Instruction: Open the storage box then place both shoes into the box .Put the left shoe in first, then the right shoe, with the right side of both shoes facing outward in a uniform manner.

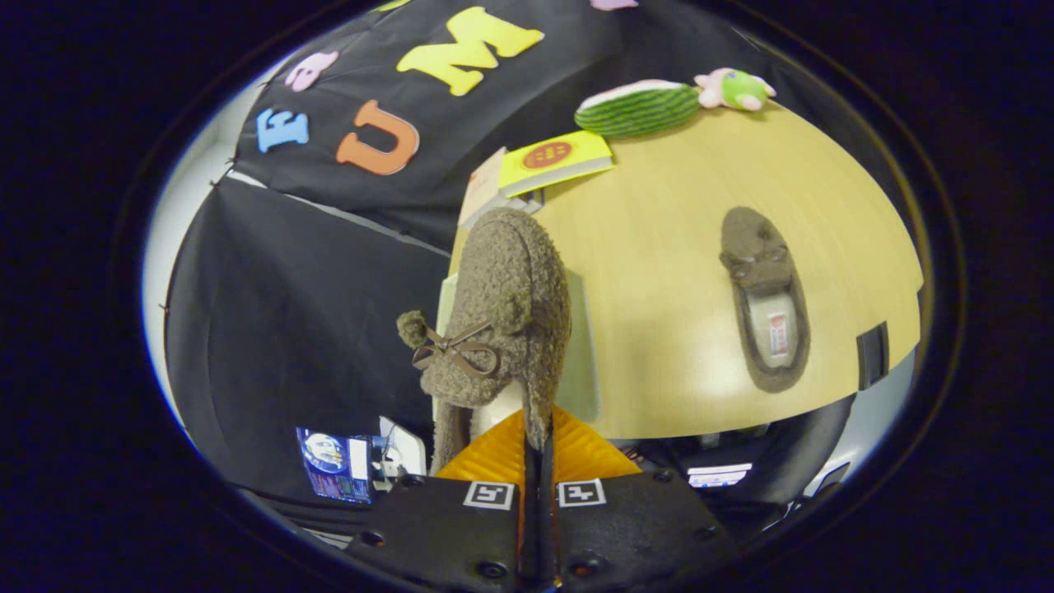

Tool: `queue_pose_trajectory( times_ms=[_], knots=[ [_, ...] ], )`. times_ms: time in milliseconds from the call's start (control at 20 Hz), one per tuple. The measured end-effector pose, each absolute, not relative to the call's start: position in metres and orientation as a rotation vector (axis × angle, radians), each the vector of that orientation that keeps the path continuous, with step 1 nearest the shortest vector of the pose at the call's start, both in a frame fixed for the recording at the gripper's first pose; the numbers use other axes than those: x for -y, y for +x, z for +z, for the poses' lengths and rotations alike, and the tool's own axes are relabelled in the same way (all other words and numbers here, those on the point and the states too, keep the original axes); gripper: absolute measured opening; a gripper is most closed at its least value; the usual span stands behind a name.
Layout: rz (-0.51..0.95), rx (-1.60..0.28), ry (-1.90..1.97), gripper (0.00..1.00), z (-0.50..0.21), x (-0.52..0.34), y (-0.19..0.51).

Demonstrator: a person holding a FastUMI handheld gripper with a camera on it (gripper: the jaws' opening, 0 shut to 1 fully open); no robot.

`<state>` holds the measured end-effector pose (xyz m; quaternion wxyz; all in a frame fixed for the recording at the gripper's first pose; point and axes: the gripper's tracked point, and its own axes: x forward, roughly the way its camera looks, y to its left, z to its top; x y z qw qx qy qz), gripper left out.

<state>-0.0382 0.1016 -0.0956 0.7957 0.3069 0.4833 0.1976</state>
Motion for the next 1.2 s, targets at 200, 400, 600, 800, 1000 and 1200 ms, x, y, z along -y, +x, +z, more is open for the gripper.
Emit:
queue_pose_trajectory(
  times_ms=[200, 400, 600, 800, 1000, 1200],
  knots=[
    [0.511, -1.012, 0.624, 0.06, -0.057, -0.174, -0.023],
    [0.482, -1.104, 0.578, 0.06, -0.086, -0.232, 0.009],
    [0.411, -1.195, 0.558, 0.06, -0.124, -0.259, 0.039],
    [0.389, -1.243, 0.529, 0.06, -0.159, -0.276, 0.038],
    [0.378, -1.295, 0.522, 0.06, -0.186, -0.291, 0.034],
    [0.398, -1.280, 0.517, 0.12, -0.186, -0.303, 0.035]
  ],
)
